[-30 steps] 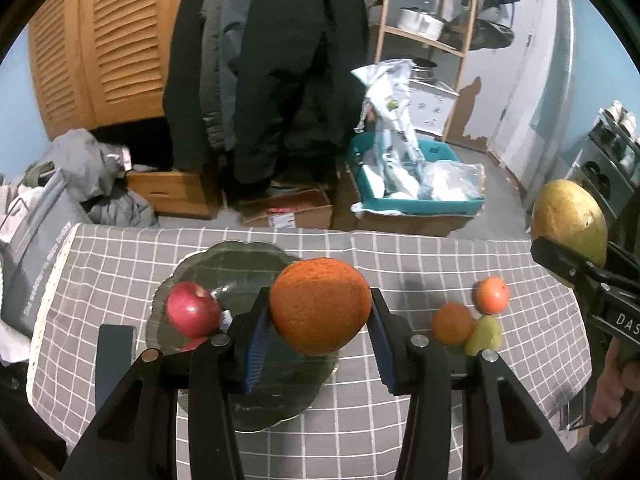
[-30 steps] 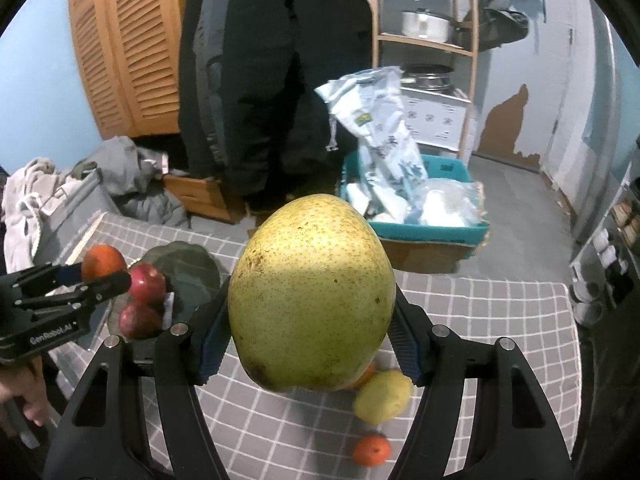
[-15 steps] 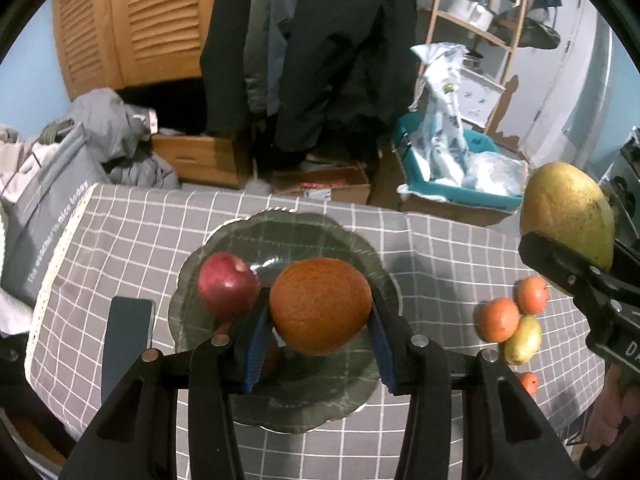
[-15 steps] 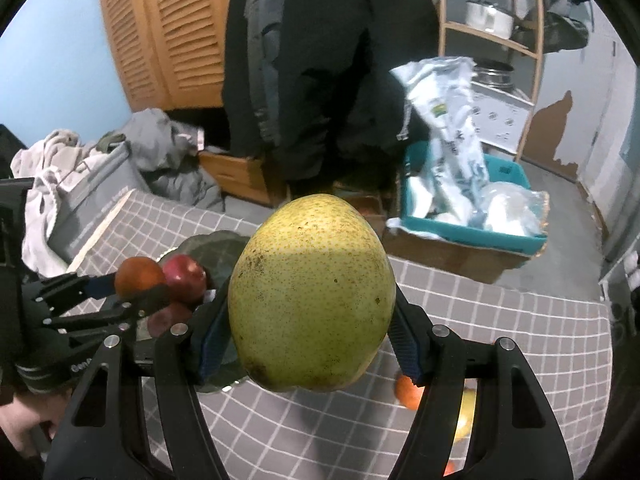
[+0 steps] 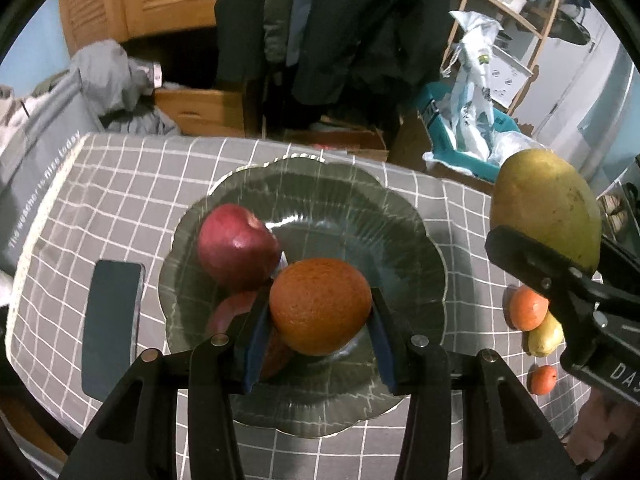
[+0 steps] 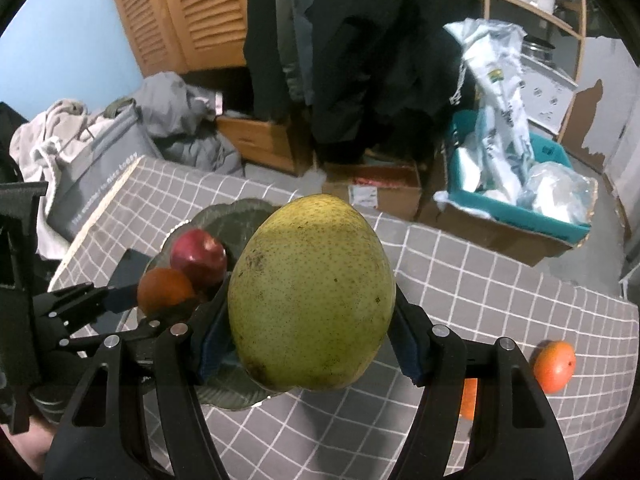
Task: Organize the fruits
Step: 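Lower the orange and pear into the bowl and open both grippers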
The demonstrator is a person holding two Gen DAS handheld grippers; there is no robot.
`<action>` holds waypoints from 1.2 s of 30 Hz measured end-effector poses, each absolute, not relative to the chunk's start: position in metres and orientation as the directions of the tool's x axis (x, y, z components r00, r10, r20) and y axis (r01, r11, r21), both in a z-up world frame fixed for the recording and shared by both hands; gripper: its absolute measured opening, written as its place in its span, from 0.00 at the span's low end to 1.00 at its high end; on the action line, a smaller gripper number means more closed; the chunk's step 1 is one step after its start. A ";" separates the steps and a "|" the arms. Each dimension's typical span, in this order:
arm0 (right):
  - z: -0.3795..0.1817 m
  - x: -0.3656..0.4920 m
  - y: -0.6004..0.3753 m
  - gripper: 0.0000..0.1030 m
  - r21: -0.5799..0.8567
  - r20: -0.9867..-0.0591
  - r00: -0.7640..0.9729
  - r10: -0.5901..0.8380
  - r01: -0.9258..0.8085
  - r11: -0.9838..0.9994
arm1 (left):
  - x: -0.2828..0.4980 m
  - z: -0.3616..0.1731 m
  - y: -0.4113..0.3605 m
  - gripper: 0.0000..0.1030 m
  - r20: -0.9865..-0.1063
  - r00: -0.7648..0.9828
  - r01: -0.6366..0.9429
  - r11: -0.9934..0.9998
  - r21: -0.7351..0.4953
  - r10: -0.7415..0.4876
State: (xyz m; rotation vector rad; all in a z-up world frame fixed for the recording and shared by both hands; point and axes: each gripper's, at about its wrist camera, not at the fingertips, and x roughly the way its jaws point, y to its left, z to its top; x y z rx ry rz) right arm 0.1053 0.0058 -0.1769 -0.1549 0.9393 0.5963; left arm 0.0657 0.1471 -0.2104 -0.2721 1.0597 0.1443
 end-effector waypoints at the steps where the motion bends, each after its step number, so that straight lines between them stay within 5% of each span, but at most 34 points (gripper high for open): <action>1: -0.180 0.106 0.007 0.67 0.130 -0.799 0.437 0.412 -0.544 0.829 | 0.066 -0.213 0.149 0.45 -0.879 0.477 -0.253 0.955 -0.157 -0.018; 8: -0.193 0.113 0.015 0.67 0.149 -0.818 0.403 0.411 -0.541 0.828 | 0.067 -0.225 0.154 0.47 -0.897 0.440 -0.262 0.950 -0.172 -0.041; 13: -0.200 0.118 0.018 0.67 0.163 -0.825 0.389 0.410 -0.531 0.832 | 0.064 -0.220 0.158 0.65 -0.885 0.463 -0.255 0.951 -0.177 -0.041; 36: -0.254 0.119 0.064 0.67 0.135 -0.891 0.283 0.356 -0.585 0.800 | 0.036 -0.220 0.212 0.73 -0.891 0.449 -0.382 0.915 -0.128 0.062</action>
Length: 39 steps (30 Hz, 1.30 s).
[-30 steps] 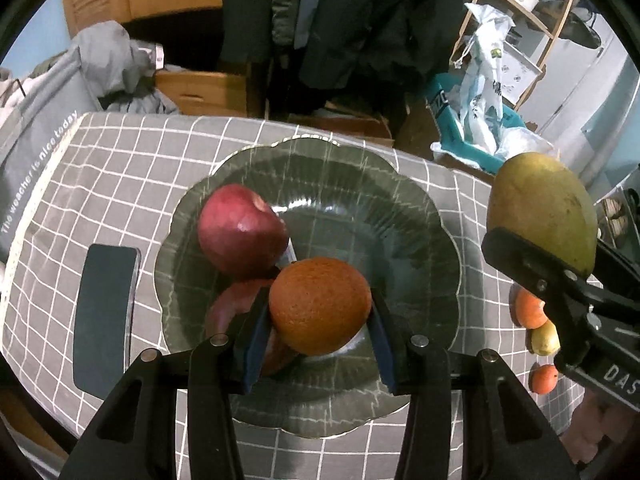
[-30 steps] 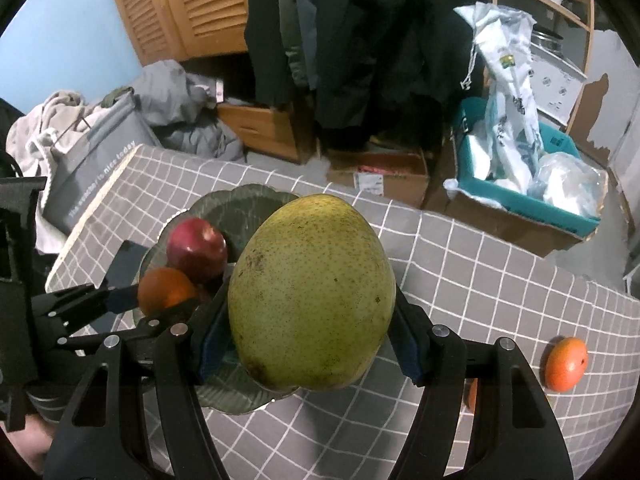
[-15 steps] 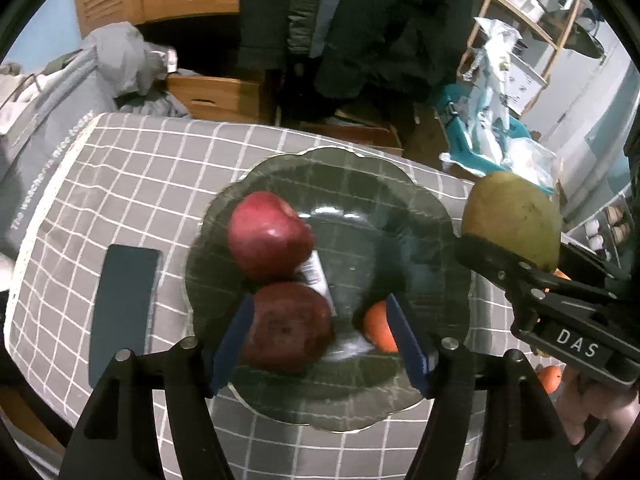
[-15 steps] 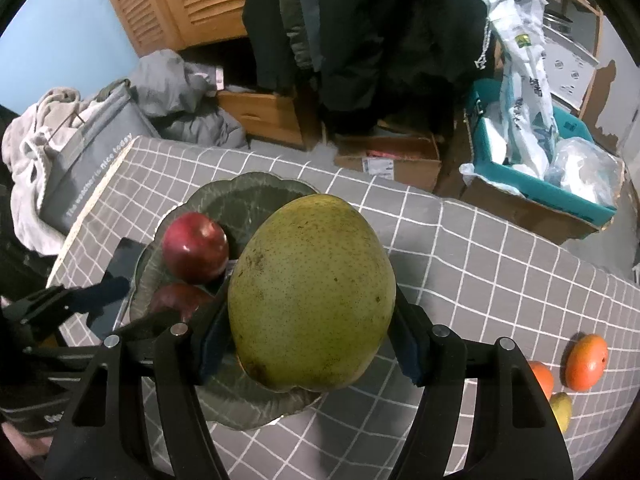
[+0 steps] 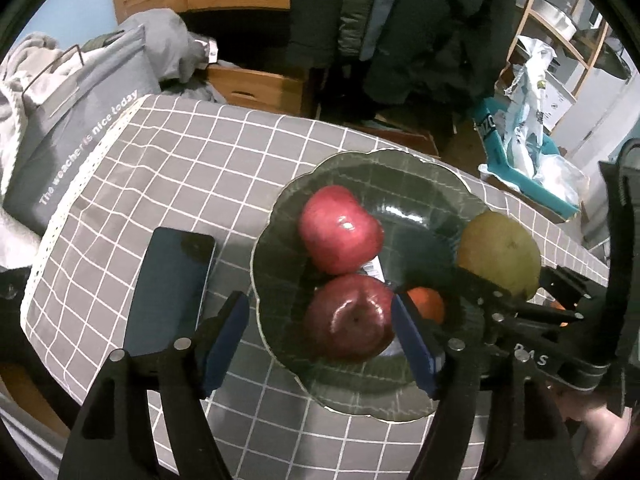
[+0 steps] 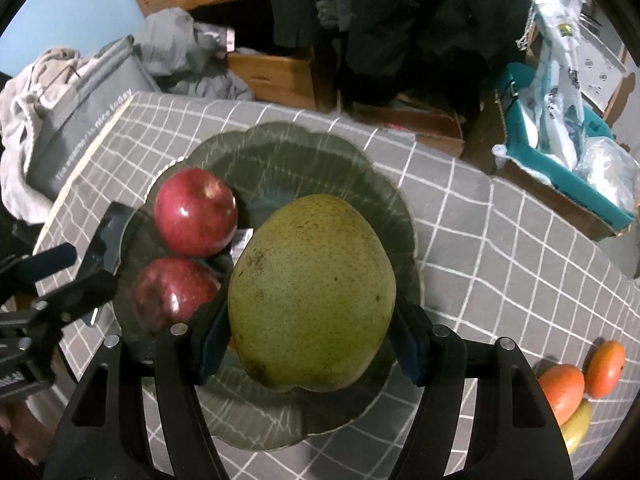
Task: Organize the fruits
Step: 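Lower the orange and pear into the bowl and open both grippers, then withdraw both tools from the bowl toward the remaining fruit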
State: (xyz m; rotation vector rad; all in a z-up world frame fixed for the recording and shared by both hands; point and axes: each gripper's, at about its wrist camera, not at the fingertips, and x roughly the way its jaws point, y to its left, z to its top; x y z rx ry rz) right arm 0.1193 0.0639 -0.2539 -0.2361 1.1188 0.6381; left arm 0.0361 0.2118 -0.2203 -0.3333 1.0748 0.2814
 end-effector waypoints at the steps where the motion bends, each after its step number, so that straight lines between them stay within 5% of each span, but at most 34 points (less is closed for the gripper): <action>1: -0.256 0.120 0.065 0.67 0.137 -0.893 0.276 0.355 -0.585 0.799 | 0.035 -0.221 0.213 0.73 -0.892 0.448 -0.385 0.913 -0.130 0.062; 14: -0.274 0.114 0.076 0.68 0.119 -0.924 0.220 0.312 -0.611 0.783 | 0.033 -0.219 0.213 0.73 -0.893 0.445 -0.383 0.915 -0.126 0.064; 18: -0.256 0.114 0.075 0.81 0.124 -0.893 0.271 0.359 -0.619 0.776 | 0.032 -0.219 0.214 0.73 -0.893 0.445 -0.387 0.914 -0.126 0.066; 39: -0.165 0.104 0.005 0.82 0.063 -0.815 0.464 0.347 -0.524 0.849 | 0.028 -0.178 0.176 0.77 -0.853 0.521 -0.295 0.945 -0.140 0.036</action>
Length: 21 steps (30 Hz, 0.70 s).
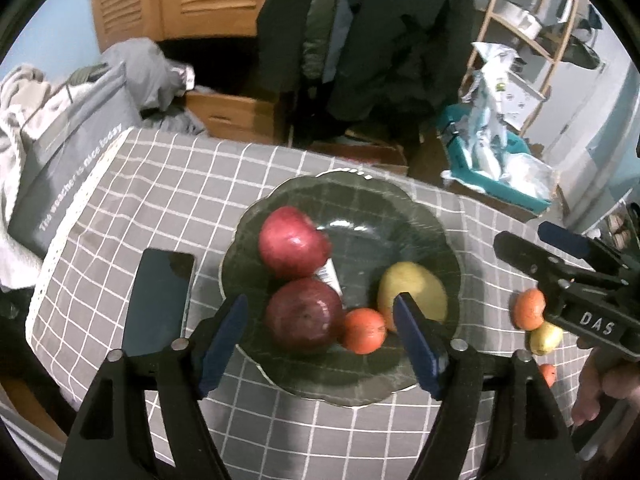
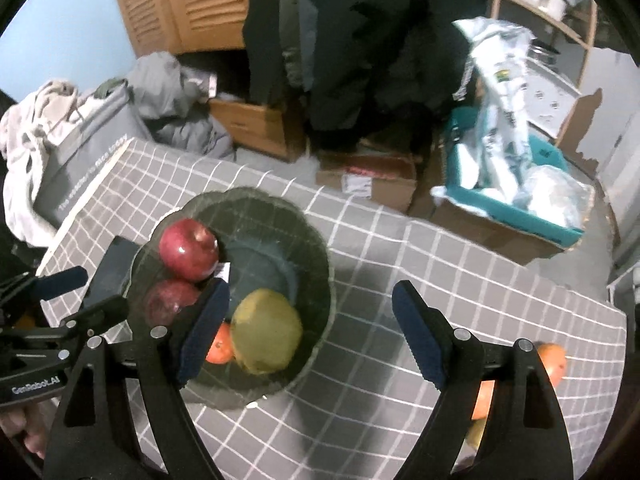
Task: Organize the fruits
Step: 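Withdraw both tools from the bowl toward the remaining fruit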
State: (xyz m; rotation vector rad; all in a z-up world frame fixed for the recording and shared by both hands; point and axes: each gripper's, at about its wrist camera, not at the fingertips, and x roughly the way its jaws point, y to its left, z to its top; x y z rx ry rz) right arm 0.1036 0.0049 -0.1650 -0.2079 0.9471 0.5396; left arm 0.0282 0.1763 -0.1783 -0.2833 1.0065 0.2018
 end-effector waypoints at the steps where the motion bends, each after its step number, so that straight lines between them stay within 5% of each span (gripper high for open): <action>1: -0.161 0.102 0.000 0.82 0.065 -0.810 0.472 0.348 -0.517 0.853 | 0.028 -0.174 0.172 0.77 -0.848 0.529 -0.286 0.948 -0.139 0.036; 21: -0.067 0.051 -0.089 0.83 0.001 -0.676 0.656 0.336 -0.456 0.890 | 0.009 -0.099 0.118 0.84 -0.738 0.675 -0.173 0.973 -0.149 0.007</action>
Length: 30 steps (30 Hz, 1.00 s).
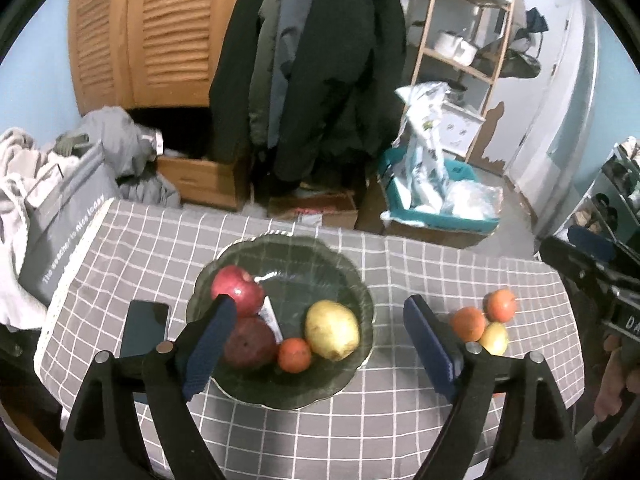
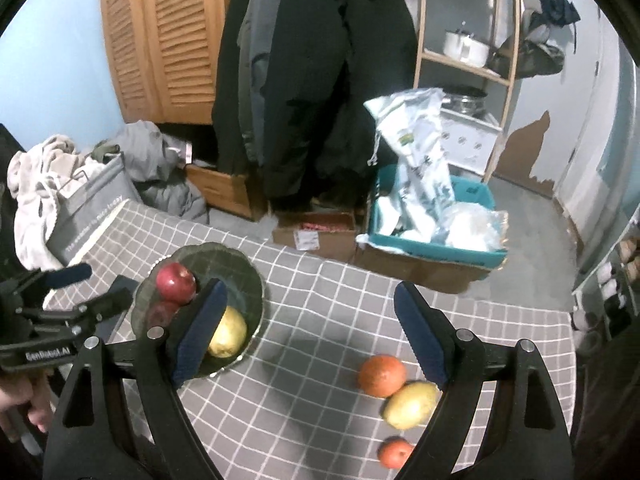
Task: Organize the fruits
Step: 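Withdraw both tools from the bowl toward the remaining fruit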
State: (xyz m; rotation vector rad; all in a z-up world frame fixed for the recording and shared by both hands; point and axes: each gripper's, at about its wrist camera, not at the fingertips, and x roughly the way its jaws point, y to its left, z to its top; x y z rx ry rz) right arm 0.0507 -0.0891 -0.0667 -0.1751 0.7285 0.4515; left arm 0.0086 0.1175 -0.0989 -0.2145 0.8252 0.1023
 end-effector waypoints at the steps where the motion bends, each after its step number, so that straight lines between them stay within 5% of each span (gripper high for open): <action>1: -0.063 0.047 -0.092 0.83 -0.004 -0.670 0.663 0.334 -0.453 0.891 | 0.007 -0.094 0.114 0.84 -0.731 0.683 -0.163 0.975 -0.152 0.001; 12: -0.034 0.021 -0.138 0.84 -0.012 -0.604 0.735 0.308 -0.395 0.919 | 0.001 -0.065 0.082 0.88 -0.679 0.733 -0.096 0.985 -0.146 -0.029; 30: -0.040 0.022 -0.202 0.84 0.002 -0.620 0.753 0.221 -0.280 0.960 | 0.016 -0.055 0.031 0.98 -0.669 0.742 -0.018 0.995 -0.094 -0.050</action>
